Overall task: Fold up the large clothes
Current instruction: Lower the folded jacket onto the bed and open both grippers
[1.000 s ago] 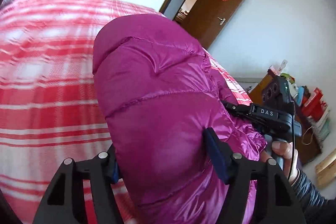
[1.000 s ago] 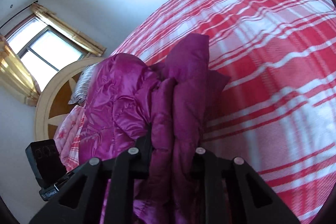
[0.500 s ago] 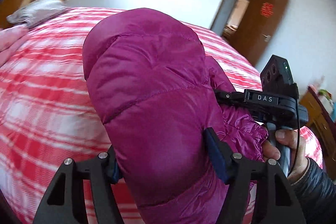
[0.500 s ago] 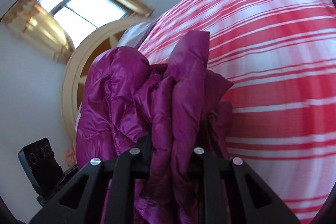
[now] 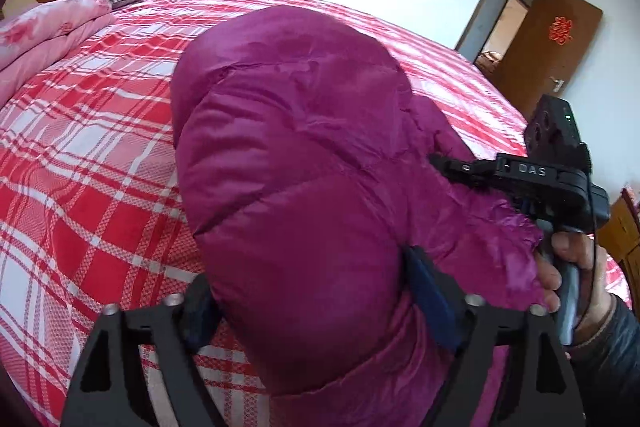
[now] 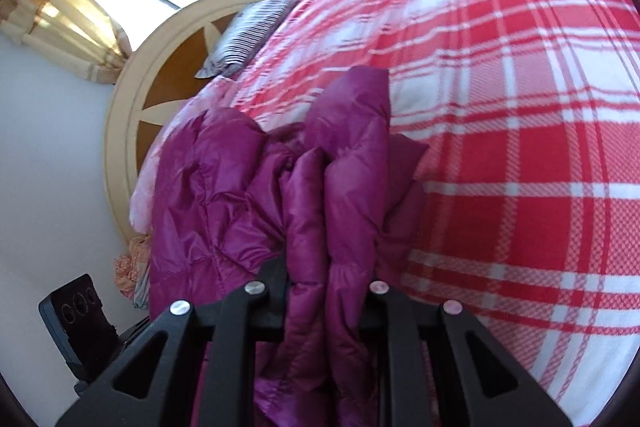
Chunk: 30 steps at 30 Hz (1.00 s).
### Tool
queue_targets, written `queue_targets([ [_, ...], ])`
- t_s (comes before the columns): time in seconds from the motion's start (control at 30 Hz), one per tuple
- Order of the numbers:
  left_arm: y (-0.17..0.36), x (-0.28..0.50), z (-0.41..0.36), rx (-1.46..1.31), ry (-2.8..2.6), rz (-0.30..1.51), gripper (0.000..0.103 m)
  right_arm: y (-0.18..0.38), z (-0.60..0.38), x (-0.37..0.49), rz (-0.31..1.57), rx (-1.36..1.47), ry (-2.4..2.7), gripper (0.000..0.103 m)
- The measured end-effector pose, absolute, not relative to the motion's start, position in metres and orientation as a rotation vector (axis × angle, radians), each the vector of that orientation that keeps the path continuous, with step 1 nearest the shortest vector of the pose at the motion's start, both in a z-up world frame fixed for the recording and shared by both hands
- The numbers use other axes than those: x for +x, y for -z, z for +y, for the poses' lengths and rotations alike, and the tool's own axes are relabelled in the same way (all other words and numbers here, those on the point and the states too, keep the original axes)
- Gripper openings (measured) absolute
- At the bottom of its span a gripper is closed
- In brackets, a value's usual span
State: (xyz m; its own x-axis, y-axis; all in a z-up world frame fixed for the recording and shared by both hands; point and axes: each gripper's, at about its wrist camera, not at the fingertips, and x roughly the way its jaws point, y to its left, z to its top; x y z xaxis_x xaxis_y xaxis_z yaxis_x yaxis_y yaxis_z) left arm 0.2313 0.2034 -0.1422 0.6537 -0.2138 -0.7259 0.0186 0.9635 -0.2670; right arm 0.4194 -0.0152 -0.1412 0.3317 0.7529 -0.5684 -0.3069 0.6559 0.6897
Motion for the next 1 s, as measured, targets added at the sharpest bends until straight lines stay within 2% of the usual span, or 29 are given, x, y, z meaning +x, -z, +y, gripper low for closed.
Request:
queue_targets([
  [0.17, 0.138, 0.222, 0.196, -0.203, 0.103, 0.844, 0.090, 0.144, -0.021, 0.419, 1.028, 0.497, -0.712, 0.026],
  [0.27, 0.128, 0.217, 0.193, -0.155, 0.074, 0.847, 0.091, 0.139, -0.026, 0.414, 1.028, 0.488, -0.692, 0.036],
  [0.3, 0.119, 0.210, 0.190, -0.133, 0.065, 0.829, 0.091, 0.136, -0.028, 0.411, 1.021, 0.490, -0.679, 0.046],
  [0.33, 0.114, 0.205, 0.190, -0.112, 0.051, 0.812, 0.091, 0.130, -0.030, 0.409, 1.011, 0.498, -0.657, 0.062],
  [0.4, 0.096, 0.191, 0.187, -0.059, 0.015, 0.757, 0.091, 0.118, -0.048, 0.404, 0.976, 0.526, -0.602, 0.073],
  [0.57, 0.056, 0.160, 0.187, -0.033, 0.004, 0.617, 0.091, 0.074, -0.075, 0.368, 0.865, 0.460, -0.467, 0.074],
  [0.67, 0.037, 0.147, 0.187, -0.032, 0.012, 0.558, 0.091, 0.041, -0.068, 0.330, 0.772, 0.371, -0.443, 0.078],
  [0.83, 0.015, 0.132, 0.185, -0.023, 0.032, 0.497, 0.091, -0.006, -0.050, 0.259, 0.582, 0.250, -0.426, 0.092],
  [1.0, 0.003, 0.124, 0.190, -0.039, 0.039, 0.457, 0.091, -0.031, -0.038, 0.225, 0.484, 0.202, -0.405, 0.096],
])
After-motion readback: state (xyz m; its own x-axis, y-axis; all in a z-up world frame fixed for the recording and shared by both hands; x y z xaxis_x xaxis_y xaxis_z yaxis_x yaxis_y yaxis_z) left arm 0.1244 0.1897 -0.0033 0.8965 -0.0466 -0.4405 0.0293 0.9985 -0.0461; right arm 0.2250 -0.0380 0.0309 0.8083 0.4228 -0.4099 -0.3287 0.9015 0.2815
